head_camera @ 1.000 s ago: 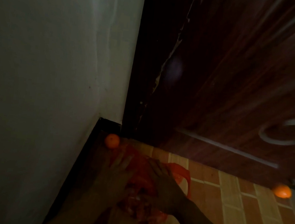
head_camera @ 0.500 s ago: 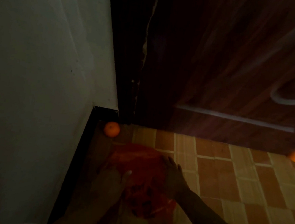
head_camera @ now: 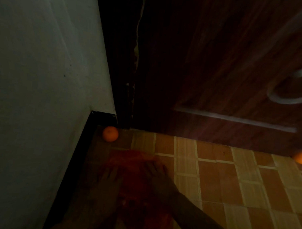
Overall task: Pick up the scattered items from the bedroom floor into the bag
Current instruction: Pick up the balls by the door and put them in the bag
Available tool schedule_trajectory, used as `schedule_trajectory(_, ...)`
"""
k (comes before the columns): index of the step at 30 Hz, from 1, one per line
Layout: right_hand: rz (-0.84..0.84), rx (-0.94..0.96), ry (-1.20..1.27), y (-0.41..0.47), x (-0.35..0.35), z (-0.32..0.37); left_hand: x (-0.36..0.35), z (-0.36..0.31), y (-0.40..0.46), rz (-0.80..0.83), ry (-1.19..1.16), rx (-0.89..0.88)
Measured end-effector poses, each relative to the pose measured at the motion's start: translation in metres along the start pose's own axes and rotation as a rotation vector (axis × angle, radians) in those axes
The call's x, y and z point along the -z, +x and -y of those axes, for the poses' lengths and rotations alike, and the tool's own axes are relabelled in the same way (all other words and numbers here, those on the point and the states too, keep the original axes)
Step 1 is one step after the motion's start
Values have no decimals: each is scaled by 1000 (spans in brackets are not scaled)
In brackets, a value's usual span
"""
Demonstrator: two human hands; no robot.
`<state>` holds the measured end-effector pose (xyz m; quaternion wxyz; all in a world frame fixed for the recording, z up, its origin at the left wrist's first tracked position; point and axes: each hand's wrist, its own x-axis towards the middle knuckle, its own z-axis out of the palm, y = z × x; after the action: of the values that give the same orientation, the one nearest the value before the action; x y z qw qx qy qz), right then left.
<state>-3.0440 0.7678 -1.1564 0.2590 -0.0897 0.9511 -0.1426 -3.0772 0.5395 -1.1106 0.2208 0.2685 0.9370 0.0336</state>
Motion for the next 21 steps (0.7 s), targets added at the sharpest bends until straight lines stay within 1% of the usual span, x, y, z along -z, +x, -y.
schedule_trajectory(1, 13, 2, -36, -3, -15, -9, -3, 1, -2, 97, -136, 61)
schedule_trajectory(3, 24, -28, -39, -13, -25, -20, -6, -2, -5, 214, -495, 200)
schedule_trajectory(4, 49, -56, -33, -18, -25, -24, -10, -6, -5, 172, -635, 236)
schedule_trajectory(5, 46, -60, -11, -21, -23, -27, -16, -8, -3, 101, -667, 235)
schedule_trajectory(6, 11, -76, 36, -25, -19, -27, -20, -11, -2, 42, -770, 274)
schedule_trajectory(7, -72, -59, 91, -25, -13, -25, -21, -11, -1, 37, -718, 259)
schedule_trajectory(8, -183, -19, 131, -27, -7, -20, -19, -10, -1, 0, -638, 277)
schedule_trajectory(9, -303, 35, 148, -29, 1, -13, -18, -7, 1, 15, -583, 322)
schedule_trajectory(10, -368, 68, 151, -25, 1, -5, -19, -3, 4, 1, -537, 239)
schedule_trajectory(11, -371, 83, 142, -16, -5, 2, -32, 2, 11, -59, -341, 156)
schedule_trajectory(12, -335, 59, 152, -10, -8, 11, -35, 5, 13, 17, -267, 91)
schedule_trajectory(13, -260, 33, 205, -2, -17, 17, -33, 2, 10, 109, -122, 41)
schedule_trajectory(14, -149, 12, 234, 3, -23, 18, -34, 1, 8, 149, -63, 35)
schedule_trajectory(15, -117, -6, 228, 7, -30, 15, -36, 1, 5, 107, -17, 23)
schedule_trajectory(16, -101, -23, 155, 7, -30, 10, -36, 0, 4, 95, 58, -1)
schedule_trajectory(17, -129, -20, 74, 5, -31, 4, -27, -3, 1, 178, 97, 16)
schedule_trajectory(20, 3, -8, -7, -9, -44, -20, -33, 10, 13, 48, -13, -14)
schedule_trajectory(21, 11, 15, -47, -13, -52, -30, -36, 18, 10, 122, -17, 33)
